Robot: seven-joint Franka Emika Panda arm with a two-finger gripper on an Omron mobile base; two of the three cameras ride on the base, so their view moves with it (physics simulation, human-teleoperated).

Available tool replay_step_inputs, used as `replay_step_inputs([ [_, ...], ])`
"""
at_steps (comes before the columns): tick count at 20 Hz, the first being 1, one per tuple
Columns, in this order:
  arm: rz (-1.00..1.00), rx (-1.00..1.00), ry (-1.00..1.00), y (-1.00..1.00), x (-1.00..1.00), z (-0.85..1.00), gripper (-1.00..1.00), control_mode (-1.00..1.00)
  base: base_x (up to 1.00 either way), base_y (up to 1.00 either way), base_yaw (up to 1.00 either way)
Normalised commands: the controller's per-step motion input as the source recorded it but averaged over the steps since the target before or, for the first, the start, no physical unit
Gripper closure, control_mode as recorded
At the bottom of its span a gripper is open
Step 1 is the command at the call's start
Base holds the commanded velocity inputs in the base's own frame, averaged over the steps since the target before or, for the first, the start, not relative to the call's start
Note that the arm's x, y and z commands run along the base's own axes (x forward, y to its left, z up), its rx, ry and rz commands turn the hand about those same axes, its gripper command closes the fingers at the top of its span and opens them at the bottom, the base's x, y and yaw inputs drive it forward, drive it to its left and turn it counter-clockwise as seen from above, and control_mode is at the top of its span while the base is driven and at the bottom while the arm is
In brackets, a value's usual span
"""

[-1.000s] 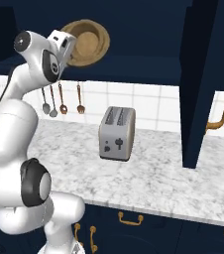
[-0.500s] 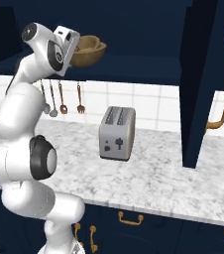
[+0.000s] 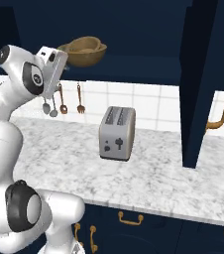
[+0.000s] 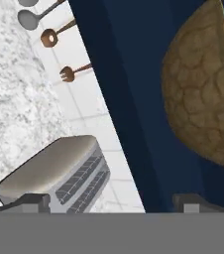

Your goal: Pick up the bowls on the counter and stack them on top of one another in the open cabinet. Place the smaller bowl on top of the larger bowl.

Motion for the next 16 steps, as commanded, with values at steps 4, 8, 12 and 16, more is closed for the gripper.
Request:
replay_step_inputs([
  [4, 0.00, -0.24, 0.00, -0.44, -1.00, -1.00, -1.00, -1.00, 0.00, 0.00, 0.00],
  [8, 0.04, -0.14, 0.04, -0.83, -1.00, -1.00, -1.00, -1.00, 0.00, 0.00, 0.00],
  [12, 0.02, 0.06, 0.09, -0.75, -0.47, -0.69, -1.00, -1.00, 0.00, 0.00, 0.00],
  [16, 0.00, -0.04, 0.00, 0.00, 0.00, -0.13, -1.00, -1.00, 0.00, 0.00, 0.00],
])
